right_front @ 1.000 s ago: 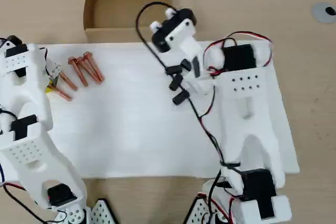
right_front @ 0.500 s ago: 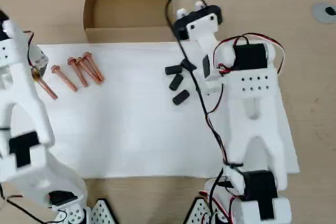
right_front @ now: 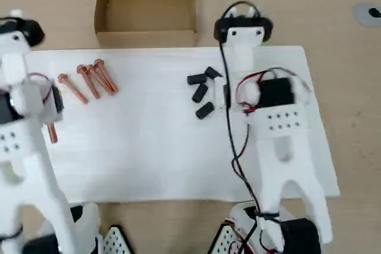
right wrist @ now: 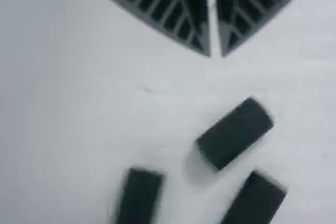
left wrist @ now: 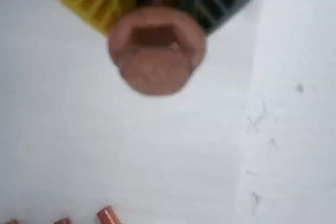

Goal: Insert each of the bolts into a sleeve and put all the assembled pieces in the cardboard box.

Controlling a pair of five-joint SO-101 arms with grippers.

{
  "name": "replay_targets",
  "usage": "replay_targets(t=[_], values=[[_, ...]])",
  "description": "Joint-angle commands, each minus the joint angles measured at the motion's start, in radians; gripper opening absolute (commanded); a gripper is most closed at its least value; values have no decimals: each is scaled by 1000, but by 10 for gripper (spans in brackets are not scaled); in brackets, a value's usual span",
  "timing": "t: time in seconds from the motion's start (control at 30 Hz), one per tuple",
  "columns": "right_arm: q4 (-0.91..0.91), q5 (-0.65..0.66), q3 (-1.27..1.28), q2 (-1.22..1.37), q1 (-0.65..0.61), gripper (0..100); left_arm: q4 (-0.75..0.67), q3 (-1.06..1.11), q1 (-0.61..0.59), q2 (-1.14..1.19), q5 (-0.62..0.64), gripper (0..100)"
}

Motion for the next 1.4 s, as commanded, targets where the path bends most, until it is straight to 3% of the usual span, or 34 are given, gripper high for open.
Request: replay_targets(t=[0.0,0.2,0.5,0.77,1.0,1.37], values=[[-221,-20,188,12,-93,11,-104,160,8,-156,-61,10],[-408,-69,220,19,-142,12,-241,410,8,-352,-63,10],[-419,-296,312,19,-137,13,-371,595,12,-530,-64,9],[-419,-381,321,19,-139,17,-376,637,6,-584,-63,9],[-414,-457,328,21,-93,183,-377,654,6,-578,-8,9],[-331,-474,232,231,-59,182,-376,660,9,-578,54,7]])
